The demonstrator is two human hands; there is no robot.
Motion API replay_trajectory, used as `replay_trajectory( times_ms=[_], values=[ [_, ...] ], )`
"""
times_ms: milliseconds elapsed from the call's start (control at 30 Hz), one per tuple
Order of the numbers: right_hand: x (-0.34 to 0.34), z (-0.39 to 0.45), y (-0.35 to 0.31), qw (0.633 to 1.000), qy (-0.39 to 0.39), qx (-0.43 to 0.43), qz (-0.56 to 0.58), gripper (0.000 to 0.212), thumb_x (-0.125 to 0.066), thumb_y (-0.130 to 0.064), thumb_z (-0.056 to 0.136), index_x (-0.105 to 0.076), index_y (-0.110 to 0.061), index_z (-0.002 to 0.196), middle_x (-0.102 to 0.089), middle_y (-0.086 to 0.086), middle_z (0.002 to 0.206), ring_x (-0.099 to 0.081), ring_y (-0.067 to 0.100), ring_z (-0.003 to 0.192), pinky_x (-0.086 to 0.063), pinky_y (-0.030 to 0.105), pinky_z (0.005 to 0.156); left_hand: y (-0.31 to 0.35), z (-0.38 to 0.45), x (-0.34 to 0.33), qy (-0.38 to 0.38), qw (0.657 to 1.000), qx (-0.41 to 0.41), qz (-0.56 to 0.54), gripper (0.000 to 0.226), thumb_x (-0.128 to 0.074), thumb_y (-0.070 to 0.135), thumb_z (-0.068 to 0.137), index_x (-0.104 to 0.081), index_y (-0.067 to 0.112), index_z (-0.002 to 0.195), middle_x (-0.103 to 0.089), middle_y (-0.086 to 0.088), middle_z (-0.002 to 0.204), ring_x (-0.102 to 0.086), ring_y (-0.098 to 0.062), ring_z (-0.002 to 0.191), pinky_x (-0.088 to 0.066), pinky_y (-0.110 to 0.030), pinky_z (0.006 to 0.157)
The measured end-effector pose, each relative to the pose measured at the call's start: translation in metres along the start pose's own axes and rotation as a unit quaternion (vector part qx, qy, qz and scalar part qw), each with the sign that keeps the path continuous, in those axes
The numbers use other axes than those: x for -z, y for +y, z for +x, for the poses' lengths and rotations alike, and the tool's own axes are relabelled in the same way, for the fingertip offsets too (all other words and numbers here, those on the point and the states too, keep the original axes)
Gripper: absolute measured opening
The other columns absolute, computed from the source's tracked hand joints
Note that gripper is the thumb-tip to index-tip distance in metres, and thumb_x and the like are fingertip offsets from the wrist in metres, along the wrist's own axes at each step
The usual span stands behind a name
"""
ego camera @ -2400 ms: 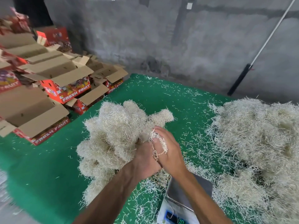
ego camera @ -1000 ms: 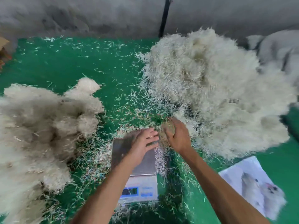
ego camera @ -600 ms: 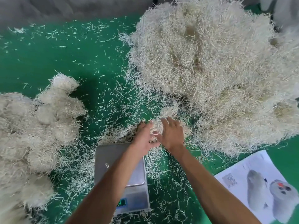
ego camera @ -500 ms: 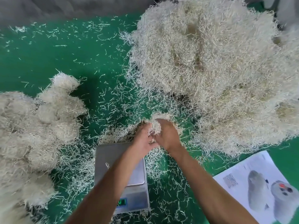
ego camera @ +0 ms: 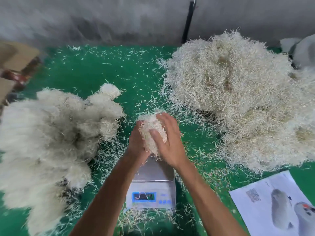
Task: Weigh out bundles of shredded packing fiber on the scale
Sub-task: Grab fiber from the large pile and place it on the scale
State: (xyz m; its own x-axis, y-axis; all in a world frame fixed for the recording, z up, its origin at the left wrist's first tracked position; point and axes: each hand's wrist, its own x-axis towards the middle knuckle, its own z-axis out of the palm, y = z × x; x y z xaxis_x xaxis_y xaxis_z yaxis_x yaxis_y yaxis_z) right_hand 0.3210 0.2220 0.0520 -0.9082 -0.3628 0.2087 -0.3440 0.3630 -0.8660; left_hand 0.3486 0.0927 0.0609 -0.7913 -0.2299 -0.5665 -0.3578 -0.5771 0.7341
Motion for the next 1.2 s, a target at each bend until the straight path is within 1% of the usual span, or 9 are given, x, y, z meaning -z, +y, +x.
replay_trajectory(
  times_ms=[133, 233, 300, 400, 467, 633, 800, 967, 1200],
  values=[
    [-0.031, -0.032, -0.022, 0.978, -0.070, -0.116, 0.157, 0.064, -0.055, -0.082, 0.087, -0.033, -0.068, 0.145, -0.038, -0.030, 0.156, -0.039, -0.001, 0.144, -0.030, 0.037, 0.119, 0.006, -0.024, 0.019, -0.095, 0.991, -0.085, -0.028, 0.047, -0.029, 0.031, 0.109, -0.069, 0.007, 0.110, -0.068, -0.011, 0.102, -0.068, -0.023, 0.091, -0.055, -0.037, 0.085],
    [-0.039, -0.037, -0.023, 0.963, -0.070, -0.186, 0.181, 0.083, -0.062, -0.073, 0.083, -0.040, -0.039, 0.156, -0.060, -0.009, 0.144, -0.059, 0.007, 0.124, -0.048, 0.039, 0.110, 0.006, -0.036, 0.025, -0.070, 0.986, -0.105, 0.105, 0.063, -0.020, 0.048, 0.108, -0.052, 0.000, 0.135, -0.061, -0.022, 0.130, -0.060, -0.030, 0.118, -0.042, -0.043, 0.108],
    [-0.036, -0.034, -0.024, 0.953, -0.102, -0.242, 0.149, 0.094, -0.062, -0.062, 0.082, -0.029, -0.024, 0.162, -0.073, 0.007, 0.110, -0.072, 0.015, 0.087, -0.059, 0.022, 0.069, 0.002, -0.038, 0.036, 0.028, 0.954, -0.109, 0.276, 0.073, -0.014, 0.062, 0.104, -0.043, 0.011, 0.147, -0.049, -0.013, 0.147, -0.050, -0.026, 0.133, -0.032, -0.044, 0.115],
    [-0.039, -0.034, -0.020, 0.954, -0.109, -0.251, 0.123, 0.087, -0.066, -0.046, 0.092, -0.026, -0.016, 0.162, -0.051, -0.011, 0.060, -0.052, 0.001, 0.044, -0.056, 0.026, 0.054, -0.007, -0.045, 0.049, 0.068, 0.928, -0.158, 0.330, 0.077, -0.022, 0.074, 0.097, -0.062, 0.013, 0.119, -0.066, 0.006, 0.094, -0.065, -0.003, 0.084, -0.055, -0.036, 0.083],
    [-0.042, -0.034, -0.017, 0.958, -0.078, -0.252, 0.110, 0.081, -0.068, -0.040, 0.096, -0.028, -0.015, 0.161, -0.046, -0.007, 0.050, -0.042, 0.007, 0.042, -0.056, 0.036, 0.057, -0.015, -0.042, 0.057, 0.084, 0.915, -0.235, 0.318, 0.064, -0.032, 0.071, 0.097, -0.062, 0.015, 0.086, -0.049, 0.017, 0.058, -0.045, 0.002, 0.047, -0.042, -0.022, 0.047],
    [-0.034, -0.036, -0.001, 0.970, 0.017, -0.215, 0.109, 0.073, -0.067, -0.047, 0.097, -0.035, -0.023, 0.158, -0.063, -0.004, 0.063, -0.045, 0.010, 0.045, -0.043, 0.024, 0.039, -0.032, -0.043, 0.082, 0.111, 0.918, -0.283, 0.255, 0.033, -0.046, 0.054, 0.101, -0.062, 0.025, 0.097, -0.066, 0.009, 0.079, -0.069, -0.007, 0.064, -0.058, -0.028, 0.051],
    [-0.026, -0.051, 0.023, 0.977, -0.111, -0.165, -0.077, 0.066, -0.059, -0.057, 0.099, -0.045, -0.020, 0.152, -0.059, 0.011, 0.143, -0.069, 0.019, 0.105, -0.059, 0.035, 0.093, -0.051, -0.041, 0.108, 0.088, 0.960, -0.170, 0.206, 0.012, -0.050, 0.033, 0.104, -0.062, 0.027, 0.103, -0.071, 0.000, 0.103, -0.074, -0.021, 0.085, -0.062, -0.034, 0.064],
    [-0.010, -0.067, 0.027, 0.983, -0.002, -0.183, -0.007, 0.049, -0.043, -0.078, 0.095, -0.056, -0.042, 0.126, -0.058, -0.028, 0.120, -0.060, 0.001, 0.109, -0.052, 0.028, 0.092, -0.064, -0.042, 0.126, 0.139, 0.950, -0.132, 0.247, 0.018, -0.053, 0.024, 0.101, -0.067, 0.013, 0.103, -0.074, -0.006, 0.090, -0.075, -0.015, 0.073, -0.057, -0.024, 0.054],
    [-0.012, -0.078, 0.032, 0.982, 0.068, -0.170, -0.037, 0.063, -0.035, -0.064, 0.106, -0.048, -0.020, 0.149, -0.051, 0.003, 0.153, -0.046, 0.006, 0.129, -0.041, 0.036, 0.106, -0.078, -0.051, 0.125, 0.092, 0.960, -0.135, 0.227, 0.018, -0.055, 0.026, 0.100, -0.067, 0.014, 0.105, -0.075, -0.003, 0.090, -0.074, -0.016, 0.075, -0.057, -0.024, 0.061]
  ],
)
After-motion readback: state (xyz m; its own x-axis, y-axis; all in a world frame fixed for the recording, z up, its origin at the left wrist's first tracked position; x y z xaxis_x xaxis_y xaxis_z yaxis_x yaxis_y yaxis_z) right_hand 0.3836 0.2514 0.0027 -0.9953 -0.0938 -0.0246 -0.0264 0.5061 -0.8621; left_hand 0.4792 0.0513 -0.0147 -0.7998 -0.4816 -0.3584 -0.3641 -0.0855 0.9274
